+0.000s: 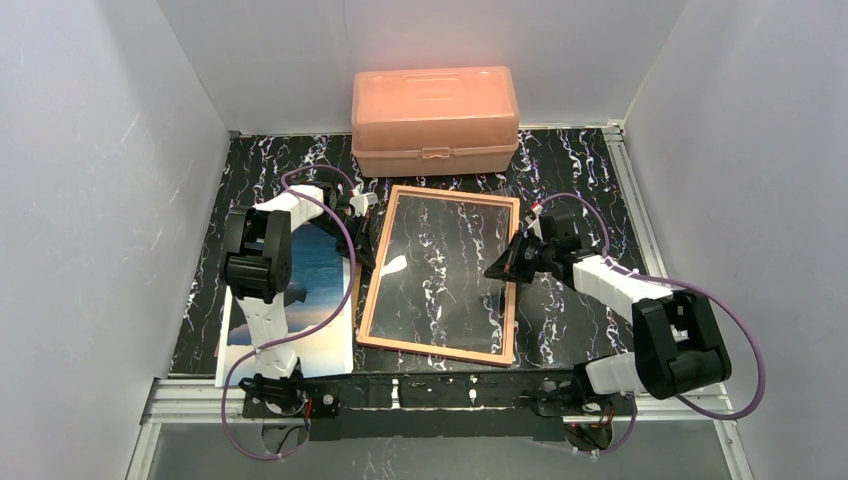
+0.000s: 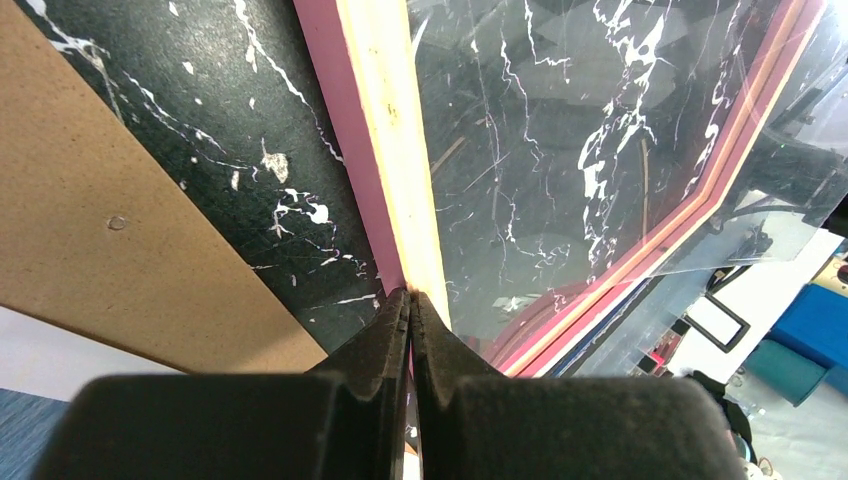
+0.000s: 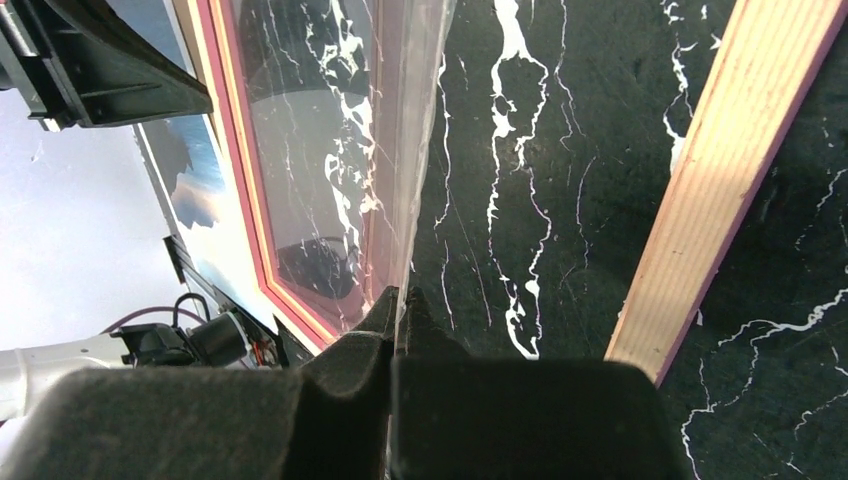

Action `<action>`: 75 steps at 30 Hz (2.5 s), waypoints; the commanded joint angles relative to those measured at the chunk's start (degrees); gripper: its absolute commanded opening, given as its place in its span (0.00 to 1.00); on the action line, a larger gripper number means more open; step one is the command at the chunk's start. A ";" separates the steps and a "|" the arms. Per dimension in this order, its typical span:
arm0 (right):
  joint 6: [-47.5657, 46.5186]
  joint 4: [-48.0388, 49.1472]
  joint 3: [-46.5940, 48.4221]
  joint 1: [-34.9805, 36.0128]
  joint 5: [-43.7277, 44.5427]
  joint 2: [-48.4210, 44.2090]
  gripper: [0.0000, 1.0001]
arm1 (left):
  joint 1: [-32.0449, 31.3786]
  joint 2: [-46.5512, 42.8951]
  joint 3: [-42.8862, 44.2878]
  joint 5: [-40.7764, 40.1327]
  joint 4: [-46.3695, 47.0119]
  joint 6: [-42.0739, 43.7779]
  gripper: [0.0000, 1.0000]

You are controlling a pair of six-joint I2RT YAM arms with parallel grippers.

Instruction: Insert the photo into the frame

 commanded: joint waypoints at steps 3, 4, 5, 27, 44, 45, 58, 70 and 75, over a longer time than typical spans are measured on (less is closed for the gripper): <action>-1.36 -3.70 2.60 0.93 -4.46 3.33 0.01 | -0.83 -2.62 -0.97 1.03 -0.70 0.94 0.00; -1.57 -3.85 2.66 0.89 -4.17 3.56 0.01 | -0.83 -2.65 -1.01 1.08 -0.71 0.97 0.00; -1.82 -3.94 2.81 0.89 -3.83 3.74 0.01 | -0.83 -2.64 -0.98 1.12 -0.66 1.03 0.00; -7.25 -13.51 8.43 1.04 1.70 7.58 0.01 | -0.83 -2.65 -1.06 1.61 -0.97 1.16 0.00; 5.93 -0.78 7.97 1.04 -9.86 -1.91 0.01 | -0.83 -1.85 -2.53 0.38 -0.45 1.45 0.00; 6.21 -0.53 7.97 1.05 -10.02 -2.11 0.01 | -0.83 -1.78 -2.59 0.32 -0.38 1.39 0.00; 7.11 -0.80 6.46 0.98 -12.11 -4.22 0.01 | -0.83 -1.63 -2.56 -0.09 -0.19 1.27 0.00; 9.14 -2.36 6.31 1.05 -15.14 -4.00 0.01 | -0.81 -1.55 -2.20 -0.11 -0.02 0.92 0.00; 11.47 -1.83 7.45 0.99 -15.65 -4.70 0.01 | -0.83 -1.58 -2.35 -0.35 -0.09 0.94 0.00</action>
